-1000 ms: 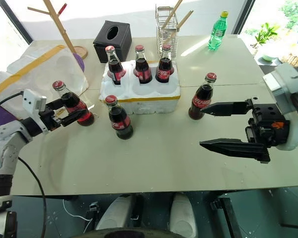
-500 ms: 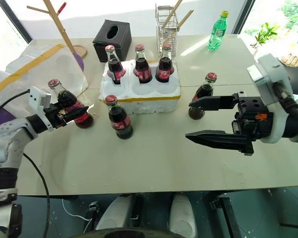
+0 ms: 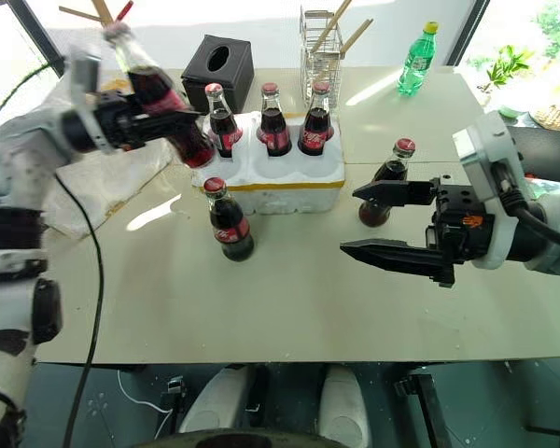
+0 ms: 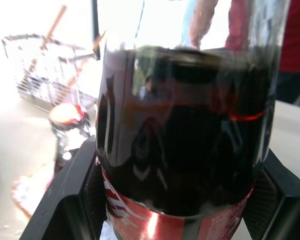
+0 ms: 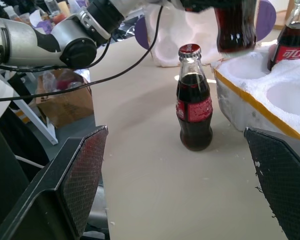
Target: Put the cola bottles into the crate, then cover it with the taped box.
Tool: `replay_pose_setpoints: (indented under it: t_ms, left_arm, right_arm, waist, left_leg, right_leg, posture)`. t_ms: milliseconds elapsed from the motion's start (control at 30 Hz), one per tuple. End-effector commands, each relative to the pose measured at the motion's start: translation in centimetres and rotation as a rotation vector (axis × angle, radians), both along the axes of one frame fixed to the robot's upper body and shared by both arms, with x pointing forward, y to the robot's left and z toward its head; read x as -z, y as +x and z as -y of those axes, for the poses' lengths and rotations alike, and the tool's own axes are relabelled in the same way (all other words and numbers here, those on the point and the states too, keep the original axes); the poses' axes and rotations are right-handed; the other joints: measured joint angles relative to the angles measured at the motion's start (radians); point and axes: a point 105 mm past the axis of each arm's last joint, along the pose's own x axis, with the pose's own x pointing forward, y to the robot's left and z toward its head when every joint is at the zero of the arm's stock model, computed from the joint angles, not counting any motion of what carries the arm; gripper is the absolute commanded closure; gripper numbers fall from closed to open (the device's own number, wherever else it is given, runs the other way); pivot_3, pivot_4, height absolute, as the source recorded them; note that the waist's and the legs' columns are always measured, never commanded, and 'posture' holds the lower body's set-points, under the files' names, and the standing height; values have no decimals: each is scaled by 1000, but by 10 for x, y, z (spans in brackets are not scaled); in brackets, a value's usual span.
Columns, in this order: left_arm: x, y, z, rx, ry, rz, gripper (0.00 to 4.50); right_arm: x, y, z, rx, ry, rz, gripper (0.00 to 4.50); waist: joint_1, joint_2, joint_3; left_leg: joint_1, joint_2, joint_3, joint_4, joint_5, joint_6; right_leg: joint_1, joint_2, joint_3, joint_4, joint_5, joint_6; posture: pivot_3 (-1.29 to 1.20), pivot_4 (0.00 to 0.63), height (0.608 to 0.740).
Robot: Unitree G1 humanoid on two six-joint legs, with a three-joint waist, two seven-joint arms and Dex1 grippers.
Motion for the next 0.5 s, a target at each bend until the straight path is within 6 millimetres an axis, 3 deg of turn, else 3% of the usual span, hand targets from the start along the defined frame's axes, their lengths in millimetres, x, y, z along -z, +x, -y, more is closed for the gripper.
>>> replay_pose_setpoints:
  t_ms: [33,200,400,433,500]
  left_arm:
    - [-2,10,3,1,88,94,1708]
    - [16,20,12,-12,86,92,1708]
    - [33,19,16,-17,76,86,1708]
    - [34,18,15,-15,74,84,673]
    - [33,13,10,-11,67,83,55]
  right_arm:
    - [-4,-3,-2,16,14,47,0]
    - [3,-4,0,44,24,31,0]
    - [9,3,7,68,34,22,0]
    - [11,4,8,73,33,23,0]
    - [14,9,9,81,31,30,0]
  waist:
    - [-5,-3,1]
    - [-11,-4,3]
    - [-6,-6,3]
    - [-7,-6,3]
    - [-7,-6,3]
  left_leg:
    - [0,0,0,0,0,0]
    - [0,1,0,0,0,0]
    - [-1,1,0,0,-1,1]
    - [-1,1,0,0,-1,1]
    - [-1,1,0,0,-1,1]
  right_leg:
    - [0,0,0,0,0,0]
    - [0,0,0,0,0,0]
    - [0,0,0,0,0,0]
    - [0,0,0,0,0,0]
    - [0,0,0,0,0,0]
  posture:
    - [0,150,740]
    - [0,150,740]
    - [0,150,740]
    - [0,150,740]
    - [0,150,740]
